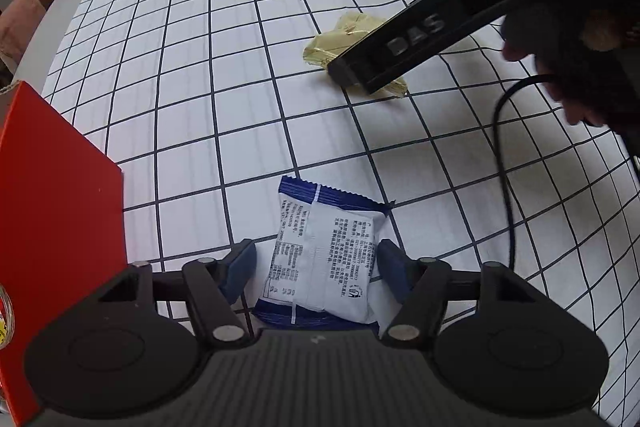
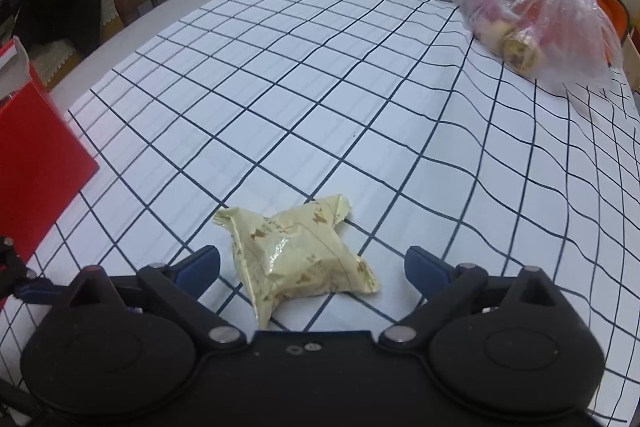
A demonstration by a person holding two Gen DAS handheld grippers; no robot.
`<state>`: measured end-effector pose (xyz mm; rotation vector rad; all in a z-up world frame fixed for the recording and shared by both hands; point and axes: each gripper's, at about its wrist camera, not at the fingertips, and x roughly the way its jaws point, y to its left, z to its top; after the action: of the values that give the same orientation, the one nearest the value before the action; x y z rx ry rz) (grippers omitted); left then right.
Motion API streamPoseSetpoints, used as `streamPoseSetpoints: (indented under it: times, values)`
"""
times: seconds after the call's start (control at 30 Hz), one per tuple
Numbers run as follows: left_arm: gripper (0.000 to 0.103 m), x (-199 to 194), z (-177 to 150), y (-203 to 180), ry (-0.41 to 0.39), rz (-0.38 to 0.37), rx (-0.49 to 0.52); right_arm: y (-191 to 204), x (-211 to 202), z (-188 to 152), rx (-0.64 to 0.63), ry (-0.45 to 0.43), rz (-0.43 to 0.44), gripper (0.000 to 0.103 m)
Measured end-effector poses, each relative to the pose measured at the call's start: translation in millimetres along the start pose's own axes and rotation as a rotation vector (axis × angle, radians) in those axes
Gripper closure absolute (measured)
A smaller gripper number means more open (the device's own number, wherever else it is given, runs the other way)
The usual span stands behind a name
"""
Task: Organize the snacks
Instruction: 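Grasp the white-blue biscuit packet with the left gripper while the right grasps the cream bread bag, then carry both packets into the white box and open both grippers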
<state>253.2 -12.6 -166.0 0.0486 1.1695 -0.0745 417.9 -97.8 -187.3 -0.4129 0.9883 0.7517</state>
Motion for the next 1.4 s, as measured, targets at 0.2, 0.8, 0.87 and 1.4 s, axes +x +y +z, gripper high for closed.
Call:
streamPoseSetpoints:
  times: [0.2,0.8,0.87,1.4]
  values:
    - [0.052,-2,-2,-1,-0.015,0.006,-0.015,5,6,-1,-0.01,0.004,0.006,0.026]
    - [0.055,-16,-16,1,-0.009,0.019,-0.154,9,-51,-33,0.094,-0.03,0.001,0.045]
    - [0.055,-23,-21,0,-0.012,0.016,-0.171,11,-64,-40,0.104,-0.036,-0.001,0.045]
    - [0.055,-111,-53,-11,-0.13,-0.01,-0.203,50,-168,-82,0.141,-0.119,-0.008,0.045]
